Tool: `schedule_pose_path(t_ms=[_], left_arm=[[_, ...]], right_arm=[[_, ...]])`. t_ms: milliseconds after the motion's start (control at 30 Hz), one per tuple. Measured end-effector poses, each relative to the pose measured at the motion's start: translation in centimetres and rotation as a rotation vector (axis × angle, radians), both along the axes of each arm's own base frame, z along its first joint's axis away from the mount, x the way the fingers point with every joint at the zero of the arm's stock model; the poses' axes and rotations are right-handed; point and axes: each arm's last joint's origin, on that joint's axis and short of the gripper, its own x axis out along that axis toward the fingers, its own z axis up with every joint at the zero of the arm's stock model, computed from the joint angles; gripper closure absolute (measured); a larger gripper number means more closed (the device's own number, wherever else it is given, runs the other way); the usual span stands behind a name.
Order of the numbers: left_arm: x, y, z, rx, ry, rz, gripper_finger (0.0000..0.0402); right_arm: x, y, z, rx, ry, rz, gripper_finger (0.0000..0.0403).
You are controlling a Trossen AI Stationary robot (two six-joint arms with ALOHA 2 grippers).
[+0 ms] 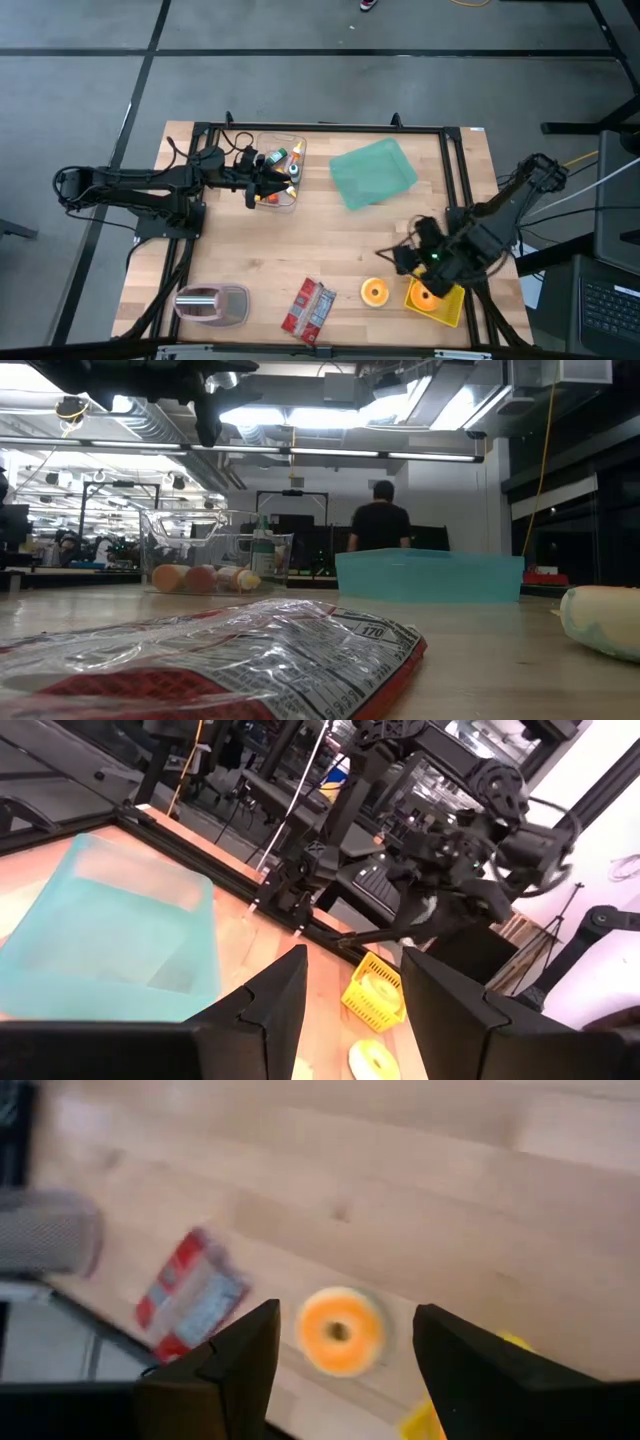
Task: Pick & Place Food Item
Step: Put the blue donut into the yellow bin
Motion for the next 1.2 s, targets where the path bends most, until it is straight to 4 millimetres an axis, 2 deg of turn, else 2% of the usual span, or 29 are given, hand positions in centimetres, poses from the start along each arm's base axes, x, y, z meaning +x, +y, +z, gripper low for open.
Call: schedule_pose_path(t_ms=[100,267,567,700,967,1200], left_arm=[[0.0,0.0,0.0,0.0,0.0,0.0,0.0245],[0.0,0.0,0.0,0.0,0.0,-0.002,0.0245],[0.0,0.0,0.0,0.008,0.001,-0.015,0.0245],[0.0,0.0,0.0,0.01,0.001,-0.015,0.0245],[0.0,0.0,0.0,0.002,0.001,-0.015,0.0245],[0.0,0.0,0.0,0.002,0.001,-0.015,0.0245]], right_arm=[[2.6,-0.5,-0.6,0.009,0.031,0.1,0.0177],[5.9,-0.5,-3.4,0.022,0.164,0.266,0.0177],[9.1,1.9,-9.0,0.124,0.328,0.492,0.0177],[9.7,2.3,-10.6,0.124,0.374,0.533,0.0177],[10.1,2.1,-11.6,0.089,0.397,0.568,0.0177],[9.9,2.0,-13.4,0.077,0.447,0.558,0.0177]])
